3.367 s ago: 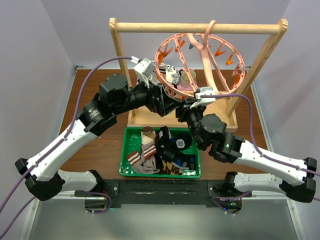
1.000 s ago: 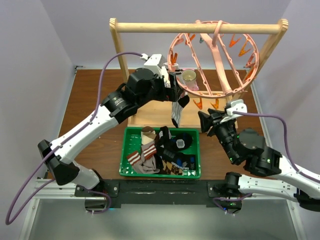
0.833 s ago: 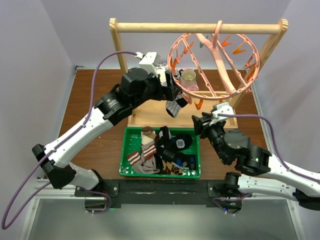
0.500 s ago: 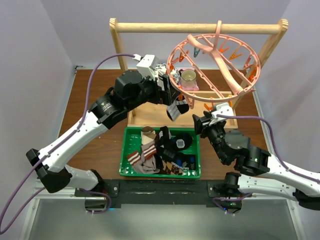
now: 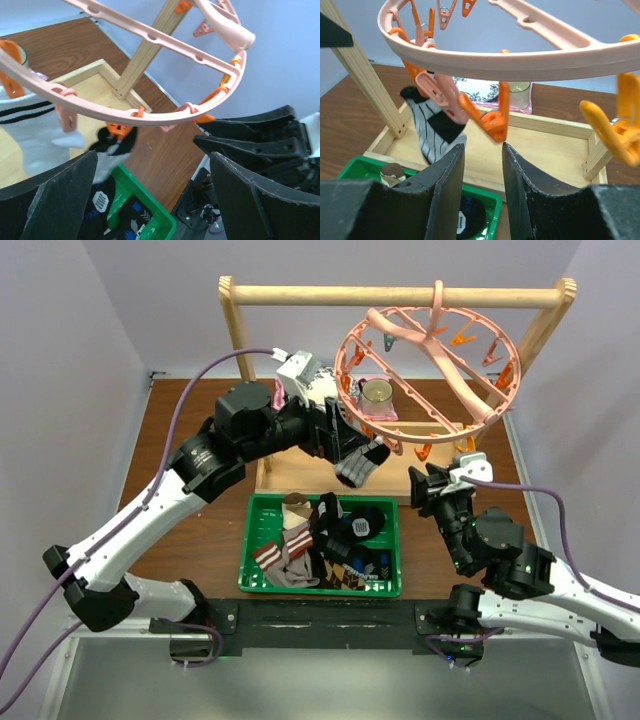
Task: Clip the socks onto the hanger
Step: Open the clamp at the hanger.
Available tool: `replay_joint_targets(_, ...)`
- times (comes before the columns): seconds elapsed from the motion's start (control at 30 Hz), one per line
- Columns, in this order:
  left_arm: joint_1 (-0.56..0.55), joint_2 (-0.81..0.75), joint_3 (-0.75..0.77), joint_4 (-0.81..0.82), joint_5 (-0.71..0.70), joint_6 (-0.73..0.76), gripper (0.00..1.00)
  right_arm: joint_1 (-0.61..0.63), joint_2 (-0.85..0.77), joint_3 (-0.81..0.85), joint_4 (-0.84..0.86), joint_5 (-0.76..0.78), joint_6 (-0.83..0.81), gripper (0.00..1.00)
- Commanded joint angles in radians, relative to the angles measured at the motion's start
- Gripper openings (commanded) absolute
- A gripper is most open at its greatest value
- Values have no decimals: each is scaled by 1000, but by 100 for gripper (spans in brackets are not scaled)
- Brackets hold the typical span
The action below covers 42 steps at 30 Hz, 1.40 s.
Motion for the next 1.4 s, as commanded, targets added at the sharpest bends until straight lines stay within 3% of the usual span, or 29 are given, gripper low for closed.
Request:
replay_joint_targets(0.0,3,-40,-12,71,136,22,100,2,22,-24,85,33,-70,40)
replay_joint_targets(0.2,3,-63,-50,117,268,-21,100,-1,15,-52,185,55,-173,34)
replay_joint_targets(0.47,2,-60,-78,123,277,-46,100,-1,27,-29,218,80,-230,11)
replay_joint_targets(0.67,2,-61,-68,137,274,-61,100,-1,47,-40,195,53,-172,0)
replay_joint_targets(1.2,-32,-14,-37,171,282,-193,100,3,295,80,234,-160,-43,0)
replay_joint_targets(1.23,-33,-7,-31,169,275,-190,100,14,302,92,204,-119,-34,21)
replay_joint_targets(1.27,-32,2,-25,163,265,-186,100,15,297,100,192,-102,-20,33)
replay_joint_targets(1.33,-32,11,-6,137,222,-164,100,15,233,91,153,-48,2,55)
replay_joint_targets(1.37,-32,14,-2,132,209,-156,100,15,202,79,118,-36,43,60)
